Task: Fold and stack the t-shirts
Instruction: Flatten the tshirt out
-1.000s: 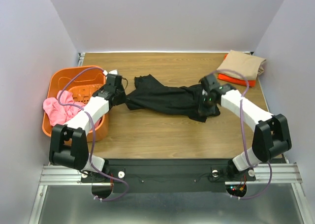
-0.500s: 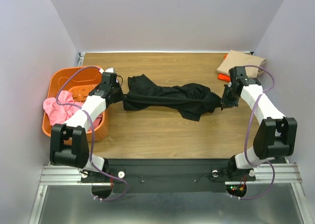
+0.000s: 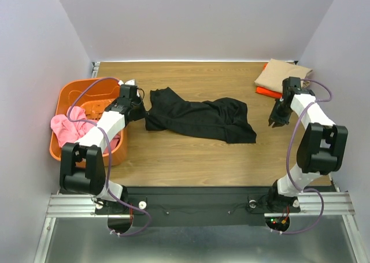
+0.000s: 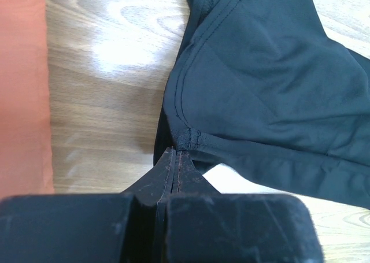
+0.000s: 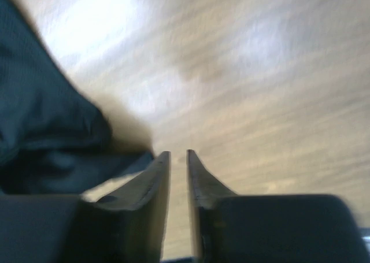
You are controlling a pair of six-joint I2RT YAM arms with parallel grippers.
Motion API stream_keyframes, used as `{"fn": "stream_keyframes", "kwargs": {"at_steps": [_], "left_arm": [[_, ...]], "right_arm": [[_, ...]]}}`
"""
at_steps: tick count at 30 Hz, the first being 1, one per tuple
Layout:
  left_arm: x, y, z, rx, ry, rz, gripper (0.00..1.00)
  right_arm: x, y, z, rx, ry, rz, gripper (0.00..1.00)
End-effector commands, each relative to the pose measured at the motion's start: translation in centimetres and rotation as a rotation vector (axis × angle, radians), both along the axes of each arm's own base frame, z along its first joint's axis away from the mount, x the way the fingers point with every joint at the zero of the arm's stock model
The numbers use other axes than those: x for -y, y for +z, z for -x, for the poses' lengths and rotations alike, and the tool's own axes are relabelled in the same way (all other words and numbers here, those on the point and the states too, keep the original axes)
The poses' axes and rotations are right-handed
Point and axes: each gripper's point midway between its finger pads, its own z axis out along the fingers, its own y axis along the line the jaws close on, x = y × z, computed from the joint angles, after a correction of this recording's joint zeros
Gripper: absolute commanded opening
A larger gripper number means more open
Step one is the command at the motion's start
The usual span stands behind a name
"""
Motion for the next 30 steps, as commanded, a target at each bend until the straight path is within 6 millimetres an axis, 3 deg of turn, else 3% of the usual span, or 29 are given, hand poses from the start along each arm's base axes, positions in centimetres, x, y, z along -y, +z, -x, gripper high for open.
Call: {"fn": "stream_keyframes", "kwargs": {"at_steps": [1,3,6,9,12,14,17,19,21,25,30], "left_arm": [[0.5,1.6,-1.7,0.053,-0.026,0.016,0.0],[0.7,1.7,-2.0,0.056,-0.03,0.024,0.0],[1.0,1.9,-2.2,0.065,-0.033,0.037,0.0],[1.1,1.7,-2.2,0.06,-0.035,0.043,0.0],[1.2,1.5,-2.2,0.057,-0.035,0.044,0.0],[1.2,1.5,-2.2,0.058,-0.034,0.04,0.0],[1.2,1.7,-2.1,0.058,-0.034,0.037,0.0],[1.1,2.0,-2.2,0.063,-0.033,0.036,0.0],[1.1,2.2,-2.1,0.065,-0.032,0.034,0.0],[1.0,2.5,-1.9,0.07,-0.031,0.026,0.0],[0.7,2.4,-1.7,0.07,-0.027,0.017,0.0]], "right_arm": [[0.8,0.8,-3.0,0.073,-0.003,0.008,0.27],[0.6,1.5,-3.4,0.098,0.025,0.0,0.34],[-1.6,3.7,-3.7,0.182,0.108,-0.081,0.44],[-5.0,5.0,-2.7,0.224,0.215,-0.123,0.48],[-9.8,4.5,-0.9,0.207,0.329,-0.174,0.5],[-12.6,2.7,0.6,0.166,0.372,-0.2,0.5],[-14.8,0.4,1.9,0.113,0.402,-0.219,0.5],[-15.2,-0.3,1.8,0.111,0.405,-0.217,0.5],[-13.6,-1.4,1.4,0.087,0.355,-0.131,0.52],[-11.6,-1.9,0.8,0.082,0.292,-0.036,0.6],[-9.2,-2.2,1.0,0.075,0.201,-0.027,0.64]]}}
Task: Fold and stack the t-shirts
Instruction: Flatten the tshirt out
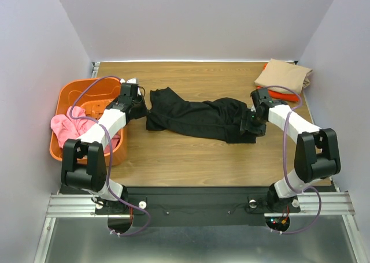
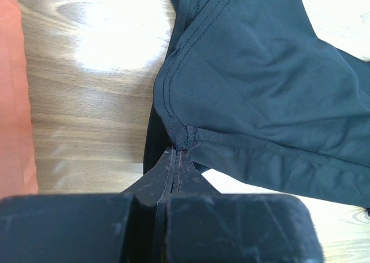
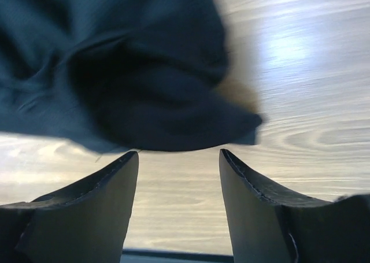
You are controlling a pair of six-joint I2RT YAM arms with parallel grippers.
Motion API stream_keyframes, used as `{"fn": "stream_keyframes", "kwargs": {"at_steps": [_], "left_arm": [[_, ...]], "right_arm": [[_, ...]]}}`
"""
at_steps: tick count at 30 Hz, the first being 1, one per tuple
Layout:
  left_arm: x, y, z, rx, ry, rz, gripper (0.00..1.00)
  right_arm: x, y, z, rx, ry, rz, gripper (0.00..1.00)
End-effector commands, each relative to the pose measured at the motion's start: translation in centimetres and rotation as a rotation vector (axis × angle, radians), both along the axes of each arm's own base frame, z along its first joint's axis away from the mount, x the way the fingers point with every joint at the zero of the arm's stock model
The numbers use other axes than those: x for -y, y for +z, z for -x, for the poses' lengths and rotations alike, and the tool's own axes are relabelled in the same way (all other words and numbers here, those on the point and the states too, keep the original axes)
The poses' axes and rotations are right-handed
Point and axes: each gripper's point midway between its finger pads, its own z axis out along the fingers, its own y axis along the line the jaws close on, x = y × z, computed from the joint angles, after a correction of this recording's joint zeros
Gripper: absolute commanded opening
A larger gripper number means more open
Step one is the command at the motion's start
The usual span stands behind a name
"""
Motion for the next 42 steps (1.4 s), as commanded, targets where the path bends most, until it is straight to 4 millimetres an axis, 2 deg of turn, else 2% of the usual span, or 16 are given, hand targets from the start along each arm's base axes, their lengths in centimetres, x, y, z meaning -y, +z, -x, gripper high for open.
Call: {"fn": "stream_keyframes", "kwargs": {"at_steps": [1,3,8,15,18,24,28,30,31,32,35,39,41,42], "left_arm": [[-0.2,2.8,-0.7,0.078,0.0,-0.007,0.0],[-0.2,2.4,-0.5,0.07,-0.006,-0.01,0.0],[-0.3,2.2,-0.4,0.062,-0.011,-0.019,0.0],[-0.5,1.8,0.0,0.054,-0.007,-0.025,0.0],[-0.4,1.6,0.1,0.051,-0.009,-0.026,0.0],[-0.4,1.6,-0.2,0.053,-0.007,-0.023,0.0],[-0.3,1.6,-0.4,0.053,-0.008,-0.022,0.0],[-0.3,1.6,-0.5,0.053,-0.01,-0.024,0.0],[-0.3,1.5,-0.5,0.052,-0.012,-0.024,0.0],[-0.3,1.6,-0.6,0.054,-0.013,-0.025,0.0],[-0.2,1.8,-0.8,0.06,-0.015,-0.026,0.0],[-0.2,2.7,-1.3,0.085,-0.016,-0.025,0.0],[-0.2,3.7,-1.7,0.108,-0.016,-0.026,0.0],[-0.1,5.1,-2.3,0.14,-0.017,-0.023,0.0]], "right_arm": [[2.9,0.7,-1.5,0.068,-0.109,0.04,0.64],[4.1,0.3,-1.5,0.058,-0.127,0.049,0.64],[4.8,-1.0,-1.5,0.031,-0.121,0.051,0.64],[3.9,-2.2,-1.8,0.011,-0.107,-0.013,0.61],[4.2,-2.7,-1.3,-0.007,-0.111,0.009,0.6],[4.6,-4.8,1.1,-0.075,-0.123,0.026,0.59],[4.3,-5.6,2.0,-0.097,-0.127,0.01,0.51],[4.1,-5.8,2.0,-0.102,-0.122,-0.002,0.41],[4.0,-5.8,1.9,-0.102,-0.12,-0.003,0.35],[4.0,-5.7,1.8,-0.099,-0.118,-0.005,0.21],[3.8,-4.7,0.4,-0.063,-0.117,-0.015,0.0],[3.1,-2.7,-1.4,-0.007,-0.114,-0.057,0.0],[2.9,-0.4,-3.4,0.054,-0.113,-0.08,0.01],[2.8,0.5,-3.9,0.066,-0.112,-0.084,0.0]]}}
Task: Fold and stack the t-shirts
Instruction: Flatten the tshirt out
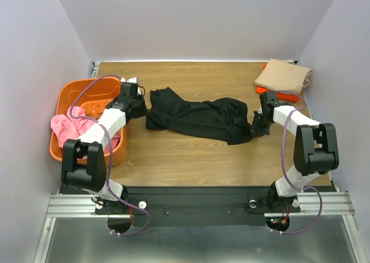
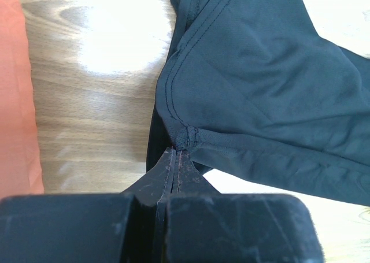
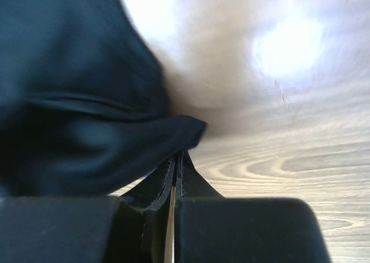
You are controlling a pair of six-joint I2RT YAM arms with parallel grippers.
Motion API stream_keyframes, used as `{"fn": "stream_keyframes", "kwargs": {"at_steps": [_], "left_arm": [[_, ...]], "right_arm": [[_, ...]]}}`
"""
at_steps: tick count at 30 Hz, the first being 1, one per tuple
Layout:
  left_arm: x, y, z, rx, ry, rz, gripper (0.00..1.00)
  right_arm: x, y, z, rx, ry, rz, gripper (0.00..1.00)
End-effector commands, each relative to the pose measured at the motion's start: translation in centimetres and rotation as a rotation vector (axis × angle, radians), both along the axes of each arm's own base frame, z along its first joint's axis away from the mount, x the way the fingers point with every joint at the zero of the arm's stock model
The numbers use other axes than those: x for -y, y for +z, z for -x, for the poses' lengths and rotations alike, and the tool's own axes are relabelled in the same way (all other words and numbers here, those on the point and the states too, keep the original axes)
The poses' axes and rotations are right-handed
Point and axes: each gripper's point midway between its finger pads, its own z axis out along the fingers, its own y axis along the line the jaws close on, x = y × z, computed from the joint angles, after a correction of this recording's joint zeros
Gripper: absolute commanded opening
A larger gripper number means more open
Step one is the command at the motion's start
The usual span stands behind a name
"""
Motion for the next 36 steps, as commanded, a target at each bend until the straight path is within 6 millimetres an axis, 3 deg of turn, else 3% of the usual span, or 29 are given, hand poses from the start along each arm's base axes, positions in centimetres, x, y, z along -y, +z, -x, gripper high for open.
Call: {"fn": "stream_keyframes", "kwargs": {"at_steps": [1,2,4,5,7,9,12,15,18,19,21,22,24,25,26,29,30,32,34,36], "left_arm": [[0.1,5.9,-2.4,0.158,-0.005,0.001,0.0],[0.0,6.9,-2.8,0.186,-0.007,-0.006,0.0],[0.0,9.9,-3.5,0.262,-0.009,-0.006,0.0],[-0.1,11.0,-3.8,0.294,-0.013,-0.019,0.0],[-0.2,13.5,-4.0,0.355,-0.023,-0.024,0.0],[-0.9,14.8,-4.0,0.391,-0.009,-0.061,0.0],[-1.3,16.8,-3.5,0.439,-0.009,-0.076,0.0],[-1.8,20.0,-2.6,0.518,-0.01,-0.097,0.0],[-2.2,22.4,-1.9,0.573,-0.003,-0.106,0.0],[-2.3,24.5,-1.3,0.618,-0.002,-0.105,0.0],[-2.4,26.3,-0.6,0.66,-0.005,-0.102,0.0],[-2.6,28.6,0.2,0.713,-0.003,-0.096,0.0],[-2.6,30.6,1.3,0.752,-0.011,-0.091,0.0],[-2.8,32.9,2.4,0.806,-0.01,-0.081,0.0],[-2.6,33.8,3.1,0.825,-0.024,-0.073,0.0],[-2.9,37.3,5.9,0.912,-0.031,-0.052,0.0],[-2.4,38.8,7.7,0.951,-0.067,-0.018,0.0],[-2.0,39.8,9.5,0.965,-0.094,0.019,0.0],[-1.9,42.4,12.5,1.029,-0.121,0.048,0.0],[-1.6,43.4,14.7,1.059,-0.158,0.069,0.0]], "right_arm": [[-0.8,4.9,-4.0,0.135,0.002,-0.052,0.0],[-0.8,7.0,-5.6,0.194,0.004,-0.059,0.0],[-0.8,9.2,-6.4,0.229,0.005,-0.06,0.0],[-0.7,11.9,-7.9,0.298,0.006,-0.06,0.0],[-0.6,14.3,-8.6,0.346,0.005,-0.059,0.0],[-0.6,18.1,-9.8,0.433,0.004,-0.065,0.0],[-0.8,21.9,-10.5,0.521,0.01,-0.078,0.0],[-1.1,27.2,-10.8,0.643,0.027,-0.1,0.0],[-0.9,30.7,-10.5,0.73,0.024,-0.093,0.01],[-0.9,33.2,-10.0,0.791,0.024,-0.09,0.0],[-0.3,35.6,-9.5,0.854,0.008,-0.067,0.0],[-0.1,37.4,-8.6,0.902,0.005,-0.062,0.0],[0.4,40.7,-7.5,0.988,-0.005,-0.036,0.0],[0.6,41.8,-6.8,1.02,-0.01,-0.026,0.0],[1.2,44.2,-5.3,1.088,-0.022,-0.003,0.0],[1.9,47.7,-2.5,1.191,-0.029,0.032,0.0],[2.6,49.8,-0.6,1.256,-0.044,0.072,0.0],[3.5,52.9,2.6,1.354,-0.062,0.117,0.0],[3.9,54.9,4.8,1.416,-0.072,0.139,0.0],[4.4,56.8,7.0,1.475,-0.091,0.165,0.0]]}}
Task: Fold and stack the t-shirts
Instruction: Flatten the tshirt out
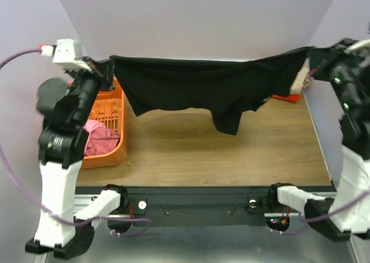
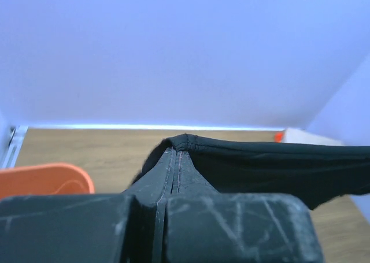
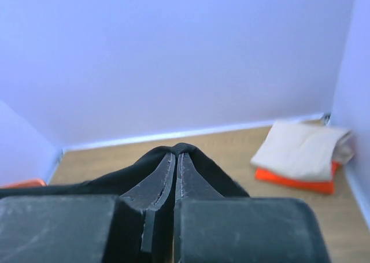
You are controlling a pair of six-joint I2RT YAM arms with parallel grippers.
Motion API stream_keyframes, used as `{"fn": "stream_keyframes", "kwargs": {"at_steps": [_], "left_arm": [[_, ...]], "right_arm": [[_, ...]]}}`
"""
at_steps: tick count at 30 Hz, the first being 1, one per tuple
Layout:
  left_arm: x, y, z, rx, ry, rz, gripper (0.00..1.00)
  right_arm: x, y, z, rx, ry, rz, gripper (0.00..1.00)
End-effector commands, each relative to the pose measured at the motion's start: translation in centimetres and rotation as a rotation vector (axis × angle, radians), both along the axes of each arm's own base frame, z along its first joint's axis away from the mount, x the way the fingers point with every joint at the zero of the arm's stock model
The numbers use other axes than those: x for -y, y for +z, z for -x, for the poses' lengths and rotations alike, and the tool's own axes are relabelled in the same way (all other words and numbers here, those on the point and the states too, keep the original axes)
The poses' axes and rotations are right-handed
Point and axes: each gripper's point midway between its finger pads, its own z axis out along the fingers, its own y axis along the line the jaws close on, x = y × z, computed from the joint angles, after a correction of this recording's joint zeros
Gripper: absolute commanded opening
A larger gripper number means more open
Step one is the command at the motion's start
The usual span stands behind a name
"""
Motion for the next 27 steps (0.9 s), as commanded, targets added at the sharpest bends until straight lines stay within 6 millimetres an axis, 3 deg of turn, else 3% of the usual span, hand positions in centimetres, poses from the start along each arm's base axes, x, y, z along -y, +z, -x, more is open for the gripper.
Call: {"fn": "stream_keyframes", "kwargs": {"at_steps": [1,3,5,7,8,11,15,19,21,22,25,27], "left_arm": [[0.6,5.0,6.6,0.15,-0.104,0.025,0.0],[0.6,6.7,9.6,0.208,-0.137,0.028,0.0],[0.6,7.6,11.3,0.239,-0.155,0.027,0.0],[0.7,8.3,12.6,0.254,-0.177,0.022,0.0],[0.9,8.3,12.8,0.251,-0.186,0.021,0.0],[1.9,6.9,11.8,0.203,-0.233,0.01,0.0],[3.0,3.1,8.3,0.087,-0.262,-0.009,0.0],[4.4,-2.4,3.2,-0.063,-0.289,-0.042,0.0],[4.6,-3.7,1.5,-0.084,-0.282,-0.049,0.0],[4.8,-5.2,0.1,-0.119,-0.276,-0.067,0.0],[4.5,-7.1,-2.9,-0.163,-0.233,-0.096,0.0],[4.4,-7.6,-4.3,-0.176,-0.218,-0.116,0.0]], "right_arm": [[2.3,5.9,5.5,0.19,-0.112,0.038,0.01],[2.5,7.4,7.1,0.235,-0.119,0.019,0.0],[2.3,10.0,9.4,0.321,-0.107,0.001,0.01],[2.0,11.2,10.2,0.358,-0.091,-0.013,0.0],[2.0,11.8,10.8,0.38,-0.09,-0.017,0.0],[1.7,11.3,9.4,0.352,-0.073,-0.041,0.0],[1.2,7.8,4.9,0.227,-0.057,-0.051,0.0],[1.1,1.6,-1.1,0.048,-0.064,-0.043,0.0],[1.0,-0.4,-3.4,-0.001,-0.063,-0.037,0.0],[0.9,-2.4,-4.7,-0.05,-0.061,-0.034,0.01],[0.6,-5.0,-7.6,-0.106,-0.053,-0.021,0.01],[0.7,-5.3,-8.7,-0.103,-0.054,-0.015,0.0]]}}
